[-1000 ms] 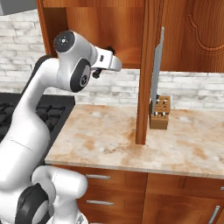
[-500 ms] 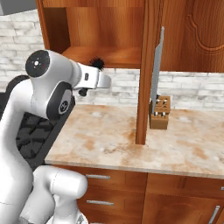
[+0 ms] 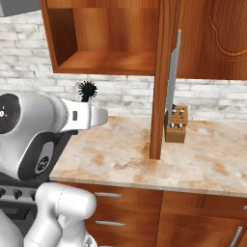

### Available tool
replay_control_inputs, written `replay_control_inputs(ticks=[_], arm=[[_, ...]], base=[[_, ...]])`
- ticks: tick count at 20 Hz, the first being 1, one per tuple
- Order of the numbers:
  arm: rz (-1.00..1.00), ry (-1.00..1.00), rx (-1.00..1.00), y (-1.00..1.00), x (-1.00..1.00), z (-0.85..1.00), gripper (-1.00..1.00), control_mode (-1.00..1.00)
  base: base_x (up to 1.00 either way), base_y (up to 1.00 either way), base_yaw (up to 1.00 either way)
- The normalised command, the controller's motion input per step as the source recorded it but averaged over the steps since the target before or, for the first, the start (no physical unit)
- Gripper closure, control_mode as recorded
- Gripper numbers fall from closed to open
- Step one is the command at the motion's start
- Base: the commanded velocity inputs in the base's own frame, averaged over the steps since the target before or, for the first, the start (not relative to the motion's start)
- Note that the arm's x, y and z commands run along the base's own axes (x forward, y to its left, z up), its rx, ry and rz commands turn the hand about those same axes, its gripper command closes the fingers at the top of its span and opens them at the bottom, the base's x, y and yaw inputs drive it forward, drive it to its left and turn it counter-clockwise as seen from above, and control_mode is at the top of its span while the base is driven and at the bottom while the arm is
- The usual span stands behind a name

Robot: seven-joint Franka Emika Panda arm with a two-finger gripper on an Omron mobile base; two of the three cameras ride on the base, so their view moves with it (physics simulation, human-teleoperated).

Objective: Locate and retrieve the dish brush and dish brush from the cabinet. Place them next to the sink.

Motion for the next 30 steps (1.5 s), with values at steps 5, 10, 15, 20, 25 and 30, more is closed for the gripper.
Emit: replay_control_inputs(ticks=[5, 10, 15, 20, 25, 30], arm=[[0.09, 0.0, -0.06, 0.35, -0.97, -0.17, 1.0, -1.0], [0.03, 0.02, -0.1, 0.4, -0.5, -0.07, 1.0, -1.0], [0.0, 0.0, 0.0, 0.0, 0.0, 0.0, 1.0, -1.0], [0.0, 0.0, 0.0, -0.06, -0.1, -0.01, 1.0, 1.0], [0.0, 0.0, 0.0, 0.0, 0.0, 0.0, 1.0, 1.0], [0.0, 0.0, 0.0, 0.0, 0.0, 0.0, 1.0, 1.0]], base=[[0.0, 0.0, 0.0], [0.0, 0.0, 0.0], [0.0, 0.0, 0.0], [-0.15, -0.15, 0.0], [-0.63, -0.5, 0.0], [-0.68, -0.48, 0.0]])
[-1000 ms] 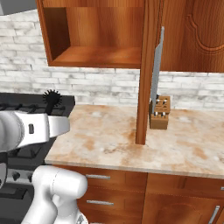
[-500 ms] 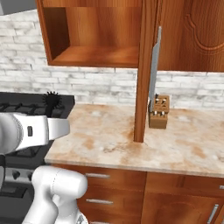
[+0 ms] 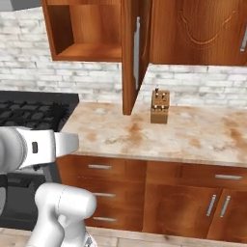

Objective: Locate and retrieve the dish brush and dish brush from the cabinet. Place them next to the sink.

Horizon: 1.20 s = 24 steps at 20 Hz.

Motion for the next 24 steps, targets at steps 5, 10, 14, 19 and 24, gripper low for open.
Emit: replay_control_inputs(ticks=[5, 10, 14, 19, 24], arm=[[0.0, 0.0, 0.0, 0.0, 0.0, 0.0, 1.0, 1.0], [0.0, 0.0, 0.0, 0.0, 0.0, 0.0, 1.0, 1.0], [0.0, 0.0, 0.0, 0.0, 0.0, 0.0, 1.0, 1.0], [0.0, 0.0, 0.0, 0.0, 0.0, 0.0, 1.0, 1.0], [0.0, 0.0, 0.0, 0.0, 0.0, 0.0, 1.0, 1.0]], base=[[-0.55, -0.32, -0.02], [-0.37, 0.0, -0.17], [-0.37, 0.03, -0.33], [-0.27, 0.0, -0.43], [-0.15, 0.0, -0.46]])
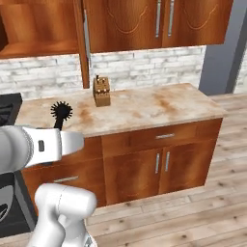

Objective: Locate and retrieve the dish brush and dish brush from the cabinet. Place them next to the sink.

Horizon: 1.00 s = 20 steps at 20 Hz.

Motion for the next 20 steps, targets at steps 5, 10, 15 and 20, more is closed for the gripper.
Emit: replay_control_inputs(ticks=[5, 10, 15, 20], arm=[[0.0, 0.0, 0.0, 0.0, 0.0, 0.0, 1.0, 1.0], [0.0, 0.0, 0.0, 0.0, 0.0, 0.0, 1.0, 1.0], [0.0, 0.0, 0.0, 0.0, 0.0, 0.0, 1.0, 1.0], [0.0, 0.0, 0.0, 0.0, 0.0, 0.0, 1.0, 1.0]], base=[[-0.12, 0.0, -0.47], [-0.02, 0.0, -0.48], [-0.03, 0.0, -0.48], [-0.03, 0.0, -0.48]])
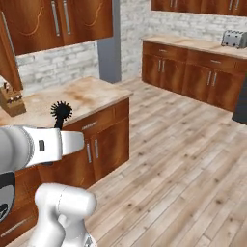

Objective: Locate and retrieve the dish brush and dish brush from the cabinet. Place them next to the sink.

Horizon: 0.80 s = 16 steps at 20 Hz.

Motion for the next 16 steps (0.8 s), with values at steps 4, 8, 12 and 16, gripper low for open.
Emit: replay_control_inputs(ticks=[4, 8, 12, 16], arm=[[0.0, 0.0, 0.0, 0.0, 0.0, 0.0, 1.0, 1.0], [0.0, 0.0, 0.0, 0.0, 0.0, 0.0, 1.0, 1.0], [0.0, 0.0, 0.0, 0.0, 0.0, 0.0, 1.0, 1.0], [0.0, 0.0, 0.0, 0.0, 0.0, 0.0, 1.0, 1.0]], base=[[0.0, 0.0, -0.48], [-0.02, 0.0, -0.47], [-0.01, 0.0, -0.47], [-0.01, 0.0, -0.49]])
